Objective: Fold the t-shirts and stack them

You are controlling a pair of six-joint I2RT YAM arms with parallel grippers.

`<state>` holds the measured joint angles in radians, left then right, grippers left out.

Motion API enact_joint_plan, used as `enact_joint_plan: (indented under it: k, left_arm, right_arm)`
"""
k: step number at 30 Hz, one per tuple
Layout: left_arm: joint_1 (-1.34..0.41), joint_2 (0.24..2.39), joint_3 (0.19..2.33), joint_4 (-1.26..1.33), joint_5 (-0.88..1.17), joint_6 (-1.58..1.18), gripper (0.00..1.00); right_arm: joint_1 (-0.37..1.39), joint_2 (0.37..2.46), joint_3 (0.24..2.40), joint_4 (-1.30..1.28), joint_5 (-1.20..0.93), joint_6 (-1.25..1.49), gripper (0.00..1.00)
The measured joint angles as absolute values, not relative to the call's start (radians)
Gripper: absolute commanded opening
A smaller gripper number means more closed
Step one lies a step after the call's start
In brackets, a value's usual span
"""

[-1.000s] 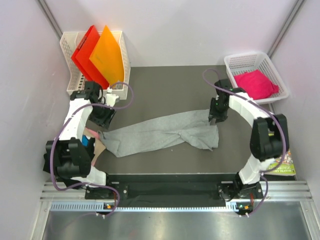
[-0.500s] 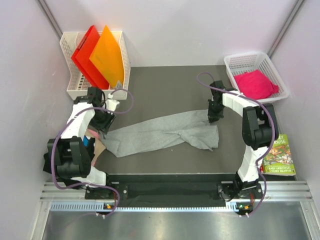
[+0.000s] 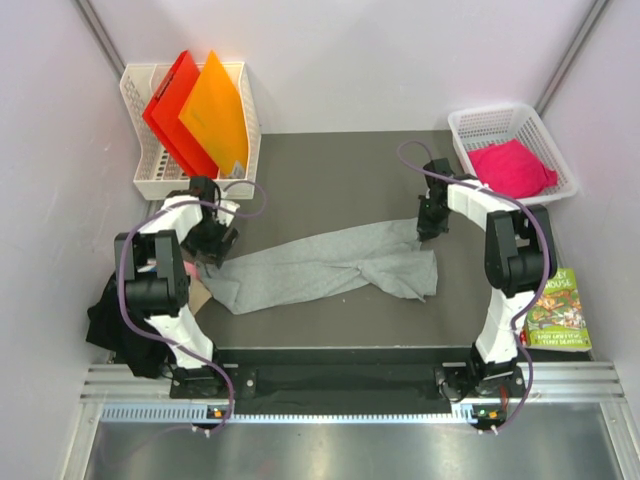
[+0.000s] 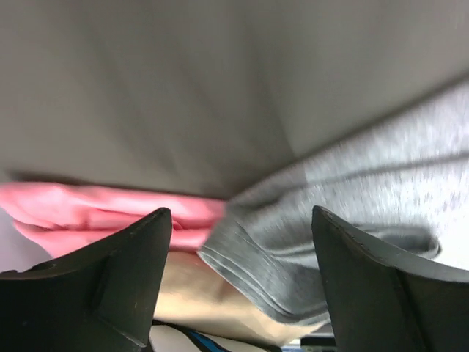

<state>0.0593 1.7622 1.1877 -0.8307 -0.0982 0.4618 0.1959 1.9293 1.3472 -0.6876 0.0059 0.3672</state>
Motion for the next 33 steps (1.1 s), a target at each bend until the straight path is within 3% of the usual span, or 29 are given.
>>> enact_joint_plan:
  k: [4, 13, 17, 20, 21, 23, 24, 33]
  left_arm:
    - [0.059, 1.793, 1.25, -0.813, -0.098, 0.436, 0.84]
    - [0.06, 1.805, 1.244, -0.814, -0.094, 0.417, 0.74]
    - [0.06, 1.812, 1.219, -0.821, -0.084, 0.414, 0.64]
    - [0.06, 1.822, 1.218, -0.83, -0.071, 0.411, 0.54]
    - [0.06, 1.827, 1.218, -0.833, -0.067, 0.411, 0.45]
    - [0.06, 1.84, 1.218, -0.84, -0.057, 0.408, 0.24]
    - [0.06, 1.848, 1.218, -0.844, -0.049, 0.406, 0.0]
    - [0.06, 1.892, 1.327, -0.923, -0.002, 0.385, 0.0]
  right_arm:
    - [0.192, 1.929, 1.351, -0.684, 0.006, 0.367, 0.0]
    - [0.184, 1.929, 1.351, -0.68, 0.006, 0.367, 0.0]
    - [0.179, 1.929, 1.351, -0.68, 0.006, 0.367, 0.0]
    - [0.178, 1.929, 1.351, -0.678, 0.006, 0.367, 0.0]
    - [0.178, 1.929, 1.351, -0.678, 0.006, 0.367, 0.0]
    - [0.178, 1.929, 1.351, -0.678, 0.006, 0.367, 0.0]
    - [0.178, 1.929, 1.351, -0.678, 0.006, 0.367, 0.0]
    - [0.157, 1.929, 1.372, -0.682, 0.003, 0.371, 0.0]
